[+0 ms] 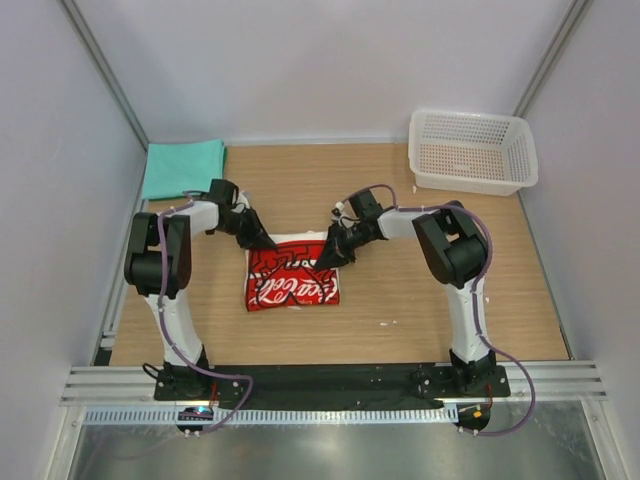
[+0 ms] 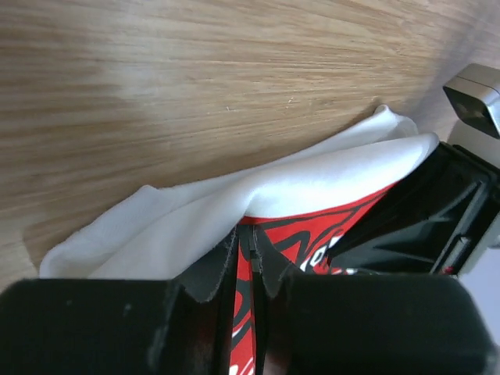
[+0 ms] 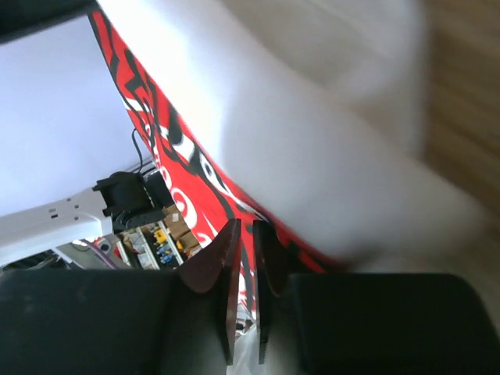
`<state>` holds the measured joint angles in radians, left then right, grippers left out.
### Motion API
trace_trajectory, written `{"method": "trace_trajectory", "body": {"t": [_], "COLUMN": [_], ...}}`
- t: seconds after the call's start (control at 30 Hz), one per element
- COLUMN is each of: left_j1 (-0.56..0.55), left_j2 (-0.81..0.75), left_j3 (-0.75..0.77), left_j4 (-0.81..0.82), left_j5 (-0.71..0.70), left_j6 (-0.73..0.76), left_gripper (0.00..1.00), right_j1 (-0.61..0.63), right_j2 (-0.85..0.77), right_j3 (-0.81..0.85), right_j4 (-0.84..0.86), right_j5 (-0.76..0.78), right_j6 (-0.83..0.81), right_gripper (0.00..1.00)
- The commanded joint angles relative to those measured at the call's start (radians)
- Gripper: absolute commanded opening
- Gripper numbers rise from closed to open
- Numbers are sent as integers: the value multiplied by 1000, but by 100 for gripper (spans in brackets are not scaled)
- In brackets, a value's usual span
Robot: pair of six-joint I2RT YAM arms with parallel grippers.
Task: Fold and stack the t-shirts
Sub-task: Fold the tshirt
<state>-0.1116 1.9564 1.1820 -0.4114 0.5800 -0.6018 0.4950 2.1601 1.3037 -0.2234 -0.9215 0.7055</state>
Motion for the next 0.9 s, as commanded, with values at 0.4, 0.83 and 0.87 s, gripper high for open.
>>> {"method": "trace_trajectory", "body": {"t": [0.4, 0.83, 0.87], "left_j1": [21, 48, 61], "left_j2": [-356, -315, -309], "left_j3": [-82, -453, -475], "left_j4": [-40, 146, 125], "left_j5": [92, 11, -8], "left_j6": [-25, -135, -130], "left_gripper": [62, 15, 15], "right_j1": [-10, 159, 154], "right_j2": [-275, -14, -16], "right_j3": [-44, 37, 17], "right_j4": [-108, 35, 41], "right_j5": [19, -57, -57], "right_j6": [-71, -20, -27], "right_gripper": [22, 13, 12]}}
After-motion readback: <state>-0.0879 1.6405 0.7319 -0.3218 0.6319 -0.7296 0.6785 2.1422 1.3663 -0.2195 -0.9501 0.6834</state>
